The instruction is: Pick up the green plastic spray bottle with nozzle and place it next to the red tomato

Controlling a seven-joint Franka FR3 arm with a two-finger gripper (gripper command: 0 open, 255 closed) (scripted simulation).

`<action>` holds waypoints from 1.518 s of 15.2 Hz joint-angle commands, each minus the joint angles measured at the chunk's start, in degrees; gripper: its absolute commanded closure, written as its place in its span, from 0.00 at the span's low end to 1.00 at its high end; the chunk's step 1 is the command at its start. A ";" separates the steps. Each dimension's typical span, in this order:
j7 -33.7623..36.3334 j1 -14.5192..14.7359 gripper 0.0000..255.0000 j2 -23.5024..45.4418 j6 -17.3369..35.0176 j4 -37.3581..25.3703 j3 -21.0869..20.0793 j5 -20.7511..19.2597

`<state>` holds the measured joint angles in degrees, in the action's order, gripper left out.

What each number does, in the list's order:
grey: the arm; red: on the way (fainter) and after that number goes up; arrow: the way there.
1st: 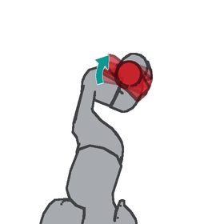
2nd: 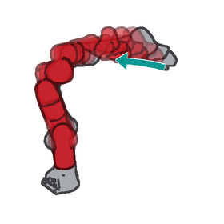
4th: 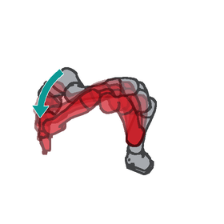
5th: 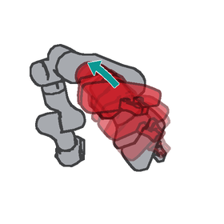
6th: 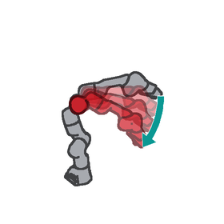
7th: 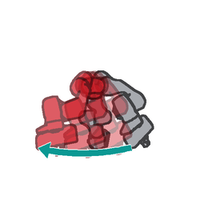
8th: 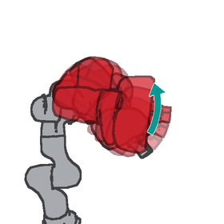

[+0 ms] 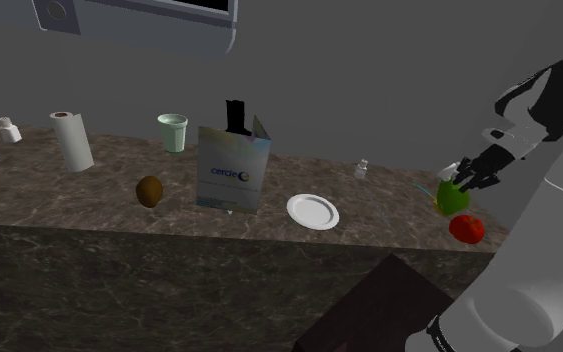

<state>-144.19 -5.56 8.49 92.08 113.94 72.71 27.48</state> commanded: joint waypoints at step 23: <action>-10.83 -7.55 1.00 12.03 7.35 5.96 -6.99 10.41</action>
<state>-155.02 -13.08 20.30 99.26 119.65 65.75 37.97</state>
